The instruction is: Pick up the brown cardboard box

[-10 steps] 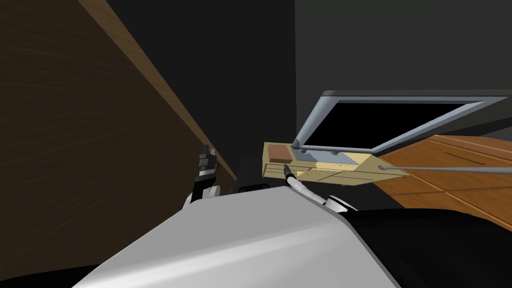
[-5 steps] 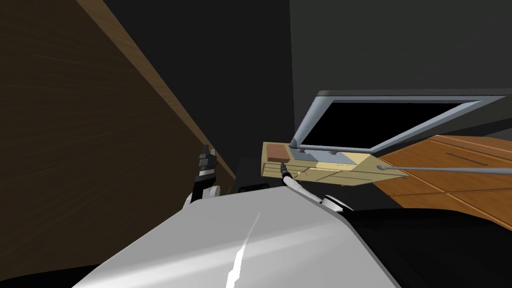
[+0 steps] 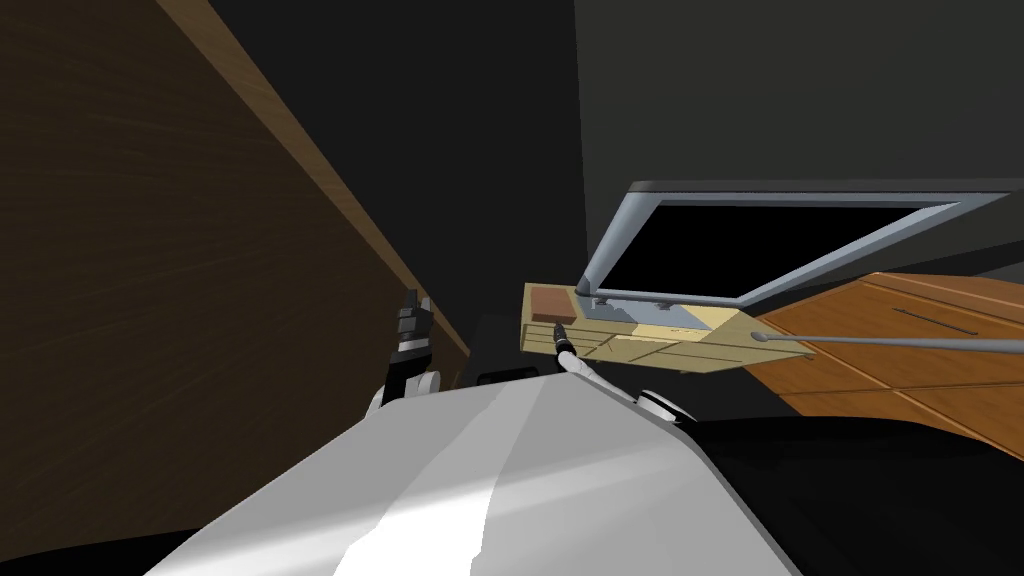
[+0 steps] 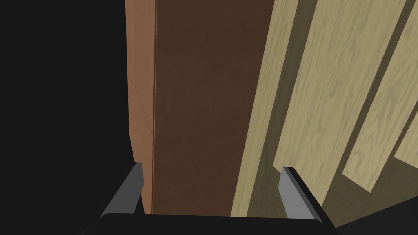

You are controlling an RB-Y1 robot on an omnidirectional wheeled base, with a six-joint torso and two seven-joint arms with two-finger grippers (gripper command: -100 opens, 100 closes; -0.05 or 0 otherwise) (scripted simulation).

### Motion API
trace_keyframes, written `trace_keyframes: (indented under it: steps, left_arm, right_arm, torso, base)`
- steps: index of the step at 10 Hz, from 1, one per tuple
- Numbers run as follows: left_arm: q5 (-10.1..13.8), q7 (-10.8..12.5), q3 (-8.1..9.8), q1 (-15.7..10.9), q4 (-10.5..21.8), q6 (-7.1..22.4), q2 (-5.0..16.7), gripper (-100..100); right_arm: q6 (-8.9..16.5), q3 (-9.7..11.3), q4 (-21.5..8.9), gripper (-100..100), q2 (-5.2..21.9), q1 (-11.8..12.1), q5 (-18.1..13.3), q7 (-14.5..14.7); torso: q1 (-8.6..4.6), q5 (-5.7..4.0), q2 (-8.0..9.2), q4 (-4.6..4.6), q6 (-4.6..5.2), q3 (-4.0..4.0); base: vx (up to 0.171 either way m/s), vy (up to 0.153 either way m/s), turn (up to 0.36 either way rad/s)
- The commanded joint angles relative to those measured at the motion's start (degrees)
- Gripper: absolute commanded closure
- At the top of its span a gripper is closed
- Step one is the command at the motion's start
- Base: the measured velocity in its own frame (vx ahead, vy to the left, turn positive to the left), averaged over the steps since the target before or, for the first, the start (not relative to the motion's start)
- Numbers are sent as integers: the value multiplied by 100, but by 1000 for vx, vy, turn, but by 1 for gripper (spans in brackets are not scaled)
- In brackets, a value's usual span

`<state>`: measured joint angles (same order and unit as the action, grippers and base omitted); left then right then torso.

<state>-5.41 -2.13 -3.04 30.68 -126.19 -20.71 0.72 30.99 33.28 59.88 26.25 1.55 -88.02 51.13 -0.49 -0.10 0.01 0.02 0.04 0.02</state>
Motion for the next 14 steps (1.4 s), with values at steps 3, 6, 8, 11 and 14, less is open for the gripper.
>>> trace_keyframes:
  steps: [3,6,8,11,14]
  left_arm:
    - [0,0,0,0,0,0,0,0]
    - [0,0,0,0,0,0,0,0]
    - [0,0,0,0,0,0,0,0]
    - [0,0,0,1,0,0,0,0]
    - [0,0,0,-1,0,0,0,0]
  right_arm:
    - [333,103,223,-100,-181,-37,-313,-132]
    - [614,166,454,-100,-370,-60,-532,-195]
    - [806,212,616,-100,-495,-75,-689,-231]
    - [808,204,647,0,-501,-70,-680,-207]
    - [1349,276,103,-100,-600,-536,-65,-219]
  torso:
    - [-2,-1,0,0,1,0]
    - [3,1,1,0,0,1]
    - [0,0,1,0,1,0]
    - [15,3,-10,-2,2,-6]
    - [-22,-5,4,1,-3,2]
  base:
    - [-42,-69,28]
    - [-44,-64,27]
    - [-45,-71,29]
    - [-13,-25,8]
    - [-70,-143,401]
